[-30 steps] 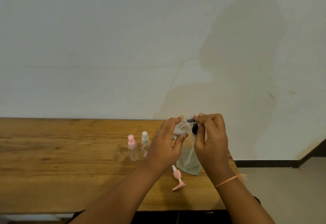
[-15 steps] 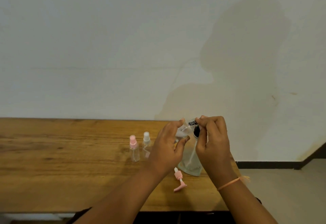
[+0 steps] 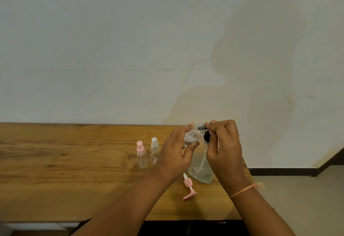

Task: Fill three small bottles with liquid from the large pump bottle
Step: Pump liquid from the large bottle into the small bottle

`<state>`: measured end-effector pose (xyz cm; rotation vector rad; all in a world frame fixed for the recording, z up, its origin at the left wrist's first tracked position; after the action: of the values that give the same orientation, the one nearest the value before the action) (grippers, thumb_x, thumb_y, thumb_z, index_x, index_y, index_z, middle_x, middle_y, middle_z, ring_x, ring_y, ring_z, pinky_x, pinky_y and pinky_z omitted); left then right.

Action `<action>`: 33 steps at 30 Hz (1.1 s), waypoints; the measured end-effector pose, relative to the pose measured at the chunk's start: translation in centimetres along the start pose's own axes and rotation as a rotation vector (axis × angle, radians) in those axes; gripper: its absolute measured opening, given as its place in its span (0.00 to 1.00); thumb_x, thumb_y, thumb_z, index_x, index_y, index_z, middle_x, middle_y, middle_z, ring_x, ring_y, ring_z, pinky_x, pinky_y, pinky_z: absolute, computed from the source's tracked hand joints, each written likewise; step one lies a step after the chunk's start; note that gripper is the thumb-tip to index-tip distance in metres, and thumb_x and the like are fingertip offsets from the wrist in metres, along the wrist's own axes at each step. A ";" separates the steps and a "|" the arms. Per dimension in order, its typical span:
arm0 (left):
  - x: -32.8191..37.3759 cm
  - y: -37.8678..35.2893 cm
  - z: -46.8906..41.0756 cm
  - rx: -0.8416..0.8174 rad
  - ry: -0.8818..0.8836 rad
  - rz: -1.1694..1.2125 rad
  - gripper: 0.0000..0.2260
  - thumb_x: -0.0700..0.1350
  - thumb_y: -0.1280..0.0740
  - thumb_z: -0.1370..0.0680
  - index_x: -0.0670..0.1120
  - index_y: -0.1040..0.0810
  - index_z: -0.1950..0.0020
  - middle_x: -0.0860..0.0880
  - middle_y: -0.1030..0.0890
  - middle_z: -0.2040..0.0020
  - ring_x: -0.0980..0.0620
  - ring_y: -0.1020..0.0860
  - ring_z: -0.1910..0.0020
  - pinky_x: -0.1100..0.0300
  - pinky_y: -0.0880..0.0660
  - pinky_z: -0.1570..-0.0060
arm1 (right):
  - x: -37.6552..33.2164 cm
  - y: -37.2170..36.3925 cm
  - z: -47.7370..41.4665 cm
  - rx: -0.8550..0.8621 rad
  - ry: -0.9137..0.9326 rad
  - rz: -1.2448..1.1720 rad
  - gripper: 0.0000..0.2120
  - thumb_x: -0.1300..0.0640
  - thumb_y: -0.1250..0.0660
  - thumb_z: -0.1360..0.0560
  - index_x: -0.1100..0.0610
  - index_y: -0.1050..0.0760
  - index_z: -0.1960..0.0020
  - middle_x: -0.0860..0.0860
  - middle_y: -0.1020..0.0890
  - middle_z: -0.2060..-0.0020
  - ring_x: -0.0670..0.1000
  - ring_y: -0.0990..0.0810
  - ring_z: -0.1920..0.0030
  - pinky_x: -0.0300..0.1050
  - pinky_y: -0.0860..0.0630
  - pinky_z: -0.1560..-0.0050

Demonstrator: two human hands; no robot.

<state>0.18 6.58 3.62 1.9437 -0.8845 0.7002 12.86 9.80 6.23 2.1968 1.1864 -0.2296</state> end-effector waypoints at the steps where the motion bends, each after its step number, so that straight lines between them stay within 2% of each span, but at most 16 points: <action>1: -0.3 -0.1 0.2 -0.021 0.014 -0.008 0.21 0.46 0.34 0.23 0.66 0.40 0.40 0.61 0.32 0.42 0.58 0.29 0.43 0.72 0.30 0.51 | 0.2 0.0 0.0 -0.003 -0.004 0.009 0.12 0.75 0.32 0.31 0.66 0.23 0.50 0.58 0.25 0.55 0.49 0.26 0.53 0.32 0.30 0.50; 4: -0.6 -0.4 0.9 -0.076 0.015 -0.043 0.20 0.48 0.35 0.23 0.66 0.39 0.38 0.65 0.33 0.42 0.58 0.29 0.40 0.71 0.30 0.49 | 0.4 0.4 0.1 0.020 -0.011 0.006 0.11 0.74 0.33 0.30 0.65 0.23 0.49 0.55 0.26 0.55 0.47 0.27 0.54 0.25 0.32 0.50; 6: -0.5 -0.6 1.1 0.004 0.000 0.027 0.18 0.50 0.36 0.23 0.67 0.37 0.39 0.68 0.33 0.43 0.64 0.30 0.41 0.71 0.29 0.49 | -0.1 0.2 0.1 0.034 0.006 -0.023 0.09 0.71 0.36 0.28 0.65 0.23 0.48 0.54 0.26 0.54 0.47 0.26 0.53 0.25 0.30 0.49; 8: -0.3 -0.7 1.0 0.058 0.053 0.117 0.17 0.47 0.34 0.23 0.65 0.36 0.42 0.64 0.29 0.43 0.66 0.29 0.42 0.70 0.27 0.50 | -1.0 -0.2 0.0 0.026 0.000 -0.067 0.10 0.68 0.38 0.28 0.64 0.23 0.48 0.51 0.27 0.53 0.47 0.26 0.52 0.27 0.29 0.48; 11: -0.2 -0.8 1.0 0.086 0.148 0.278 0.17 0.43 0.34 0.23 0.60 0.36 0.42 0.58 0.25 0.45 0.63 0.24 0.48 0.63 0.22 0.53 | -1.5 -0.5 -0.2 0.001 0.005 -0.124 0.10 0.69 0.39 0.28 0.64 0.22 0.49 0.47 0.30 0.52 0.45 0.26 0.51 0.29 0.28 0.49; 15: 0.0 -0.5 0.8 0.127 0.199 0.382 0.18 0.42 0.36 0.22 0.55 0.38 0.38 0.58 0.28 0.43 0.66 0.25 0.47 0.69 0.26 0.53 | -1.0 -0.1 -0.2 0.047 -0.002 -0.151 0.09 0.70 0.37 0.28 0.64 0.22 0.50 0.49 0.29 0.52 0.35 0.30 0.49 0.26 0.30 0.49; 18: 0.1 -0.4 0.8 0.105 0.221 0.378 0.12 0.46 0.38 0.22 0.55 0.36 0.41 0.55 0.26 0.47 0.66 0.25 0.52 0.70 0.27 0.56 | -0.5 0.1 -0.4 0.092 -0.033 -0.171 0.09 0.70 0.38 0.28 0.65 0.22 0.51 0.50 0.29 0.51 0.33 0.30 0.47 0.25 0.31 0.49; 21: -0.1 -0.3 0.7 0.083 0.242 0.378 0.12 0.52 0.38 0.23 0.57 0.35 0.41 0.54 0.24 0.45 0.65 0.25 0.49 0.71 0.28 0.52 | 0.3 0.3 -0.8 0.103 -0.077 -0.212 0.09 0.69 0.39 0.27 0.62 0.22 0.51 0.51 0.28 0.51 0.34 0.29 0.47 0.25 0.31 0.49; 24: -0.8 -0.1 0.7 0.089 0.233 0.350 0.21 0.62 0.38 0.26 0.56 0.35 0.37 0.52 0.25 0.40 0.58 0.27 0.41 0.63 0.28 0.44 | 1.3 0.7 -1.5 0.080 -0.186 -0.333 0.14 0.74 0.39 0.26 0.56 0.24 0.52 0.52 0.25 0.51 0.34 0.27 0.47 0.26 0.30 0.47; 29: -1.3 1.1 0.4 0.094 0.227 0.316 0.23 0.63 0.39 0.29 0.56 0.34 0.38 0.51 0.27 0.39 0.56 0.28 0.40 0.63 0.29 0.44 | 3.0 1.0 -2.2 0.025 -0.301 -0.502 0.20 0.74 0.40 0.25 0.49 0.24 0.53 0.50 0.22 0.50 0.49 0.23 0.45 0.42 0.26 0.41; 33: -1.1 1.8 0.3 0.099 0.252 0.325 0.15 0.57 0.35 0.25 0.57 0.33 0.41 0.50 0.25 0.41 0.53 0.26 0.42 0.62 0.28 0.45 | 2.8 1.2 -1.9 -0.007 -0.302 -0.507 0.16 0.71 0.37 0.25 0.51 0.24 0.49 0.53 0.23 0.46 0.47 0.24 0.43 0.42 0.26 0.41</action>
<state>-1.90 5.99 3.50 1.7625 -1.0321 1.1704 15.19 12.43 7.02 1.7389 1.5362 -0.7359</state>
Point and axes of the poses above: each hand's wrist, its own z-axis away from the middle knuckle, its own y-axis out of the back of the hand, x = y × z, the point moved 1 cm from there along -z, towards the middle knuckle
